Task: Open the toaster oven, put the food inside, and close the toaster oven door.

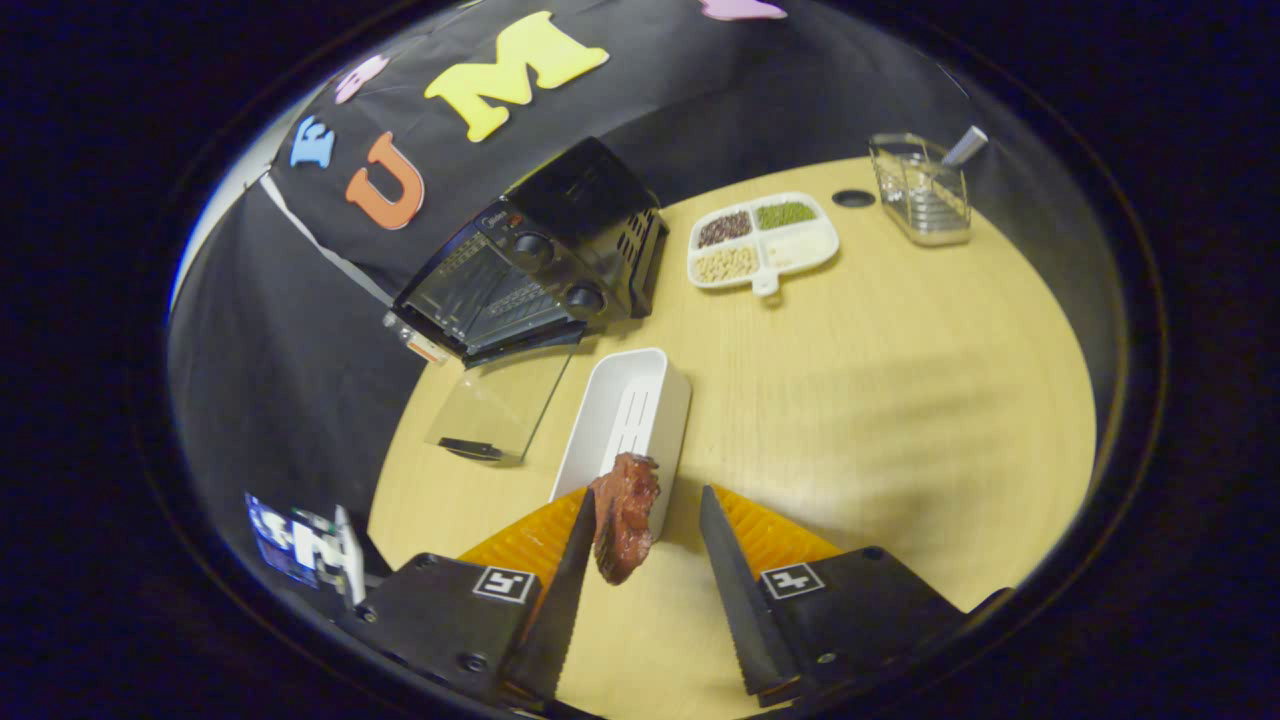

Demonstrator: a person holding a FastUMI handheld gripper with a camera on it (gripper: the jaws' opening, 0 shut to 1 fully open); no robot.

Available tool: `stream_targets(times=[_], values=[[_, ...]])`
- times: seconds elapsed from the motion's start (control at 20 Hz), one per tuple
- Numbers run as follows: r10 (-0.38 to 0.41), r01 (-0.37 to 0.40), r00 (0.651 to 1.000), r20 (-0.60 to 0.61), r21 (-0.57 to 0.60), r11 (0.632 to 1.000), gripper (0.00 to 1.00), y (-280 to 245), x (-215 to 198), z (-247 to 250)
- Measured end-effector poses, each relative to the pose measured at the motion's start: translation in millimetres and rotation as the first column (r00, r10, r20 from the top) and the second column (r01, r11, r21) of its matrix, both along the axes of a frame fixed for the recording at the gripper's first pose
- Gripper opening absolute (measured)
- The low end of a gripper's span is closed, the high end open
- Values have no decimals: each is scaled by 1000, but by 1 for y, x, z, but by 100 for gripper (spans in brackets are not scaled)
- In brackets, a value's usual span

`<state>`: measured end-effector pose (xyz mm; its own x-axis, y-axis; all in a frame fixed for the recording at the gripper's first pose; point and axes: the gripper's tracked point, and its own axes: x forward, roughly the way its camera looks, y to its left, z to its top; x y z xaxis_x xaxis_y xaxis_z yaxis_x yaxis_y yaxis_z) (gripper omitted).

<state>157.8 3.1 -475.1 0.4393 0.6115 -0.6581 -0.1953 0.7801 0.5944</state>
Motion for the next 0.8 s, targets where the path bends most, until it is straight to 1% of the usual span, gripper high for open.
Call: stream_targets(times=[0.05,0.15,0.25,0.35,0.45,0.65,0.8], values=[[-1,2,1000,-27,42,999,61,3,0,1],[-6,14,998,-66,111,994,43,6,-1,3],[-11,25,995,-100,137,990,31,6,0,2],[-16,30,994,-109,134,990,19,2,1,5],[-16,28,995,-97,124,992,17,0,2,12],[-23,30,999,-45,157,987,16,5,5,50],[-61,58,998,10,179,982,16,21,9,84]])
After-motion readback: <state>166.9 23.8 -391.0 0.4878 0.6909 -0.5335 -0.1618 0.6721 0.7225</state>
